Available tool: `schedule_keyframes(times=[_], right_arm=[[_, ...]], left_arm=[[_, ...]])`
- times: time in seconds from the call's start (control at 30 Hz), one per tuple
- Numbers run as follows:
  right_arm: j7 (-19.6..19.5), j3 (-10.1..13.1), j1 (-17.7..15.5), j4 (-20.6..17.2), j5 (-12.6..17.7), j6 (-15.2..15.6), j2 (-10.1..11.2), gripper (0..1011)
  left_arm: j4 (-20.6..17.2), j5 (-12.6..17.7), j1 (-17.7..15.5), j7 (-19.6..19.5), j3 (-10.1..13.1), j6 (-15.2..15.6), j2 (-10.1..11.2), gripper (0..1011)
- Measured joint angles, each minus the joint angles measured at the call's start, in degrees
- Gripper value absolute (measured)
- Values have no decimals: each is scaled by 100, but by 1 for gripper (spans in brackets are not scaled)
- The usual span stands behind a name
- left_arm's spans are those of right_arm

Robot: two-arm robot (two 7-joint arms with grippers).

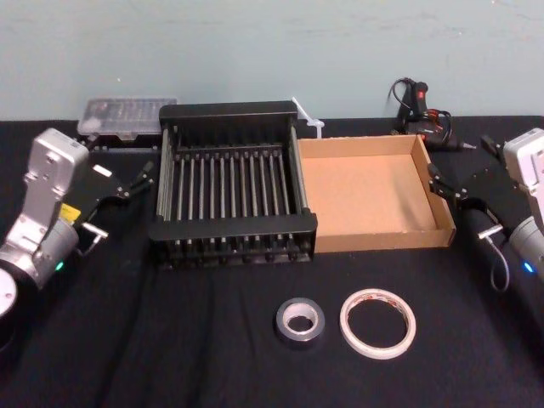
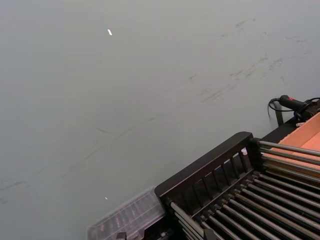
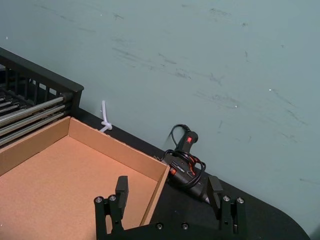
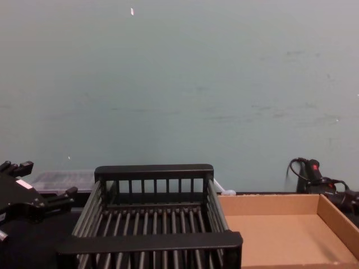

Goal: Pick up the white tape and place it into the black box , Pick up the silver tape and place it into the brown box.

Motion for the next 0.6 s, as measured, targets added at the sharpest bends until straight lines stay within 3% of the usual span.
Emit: schedule_keyframes(times=[0.6], right_arm=[[0,0,0,0,0,0,0,1002]], left_arm=[[0,0,0,0,1,0,0,1001]])
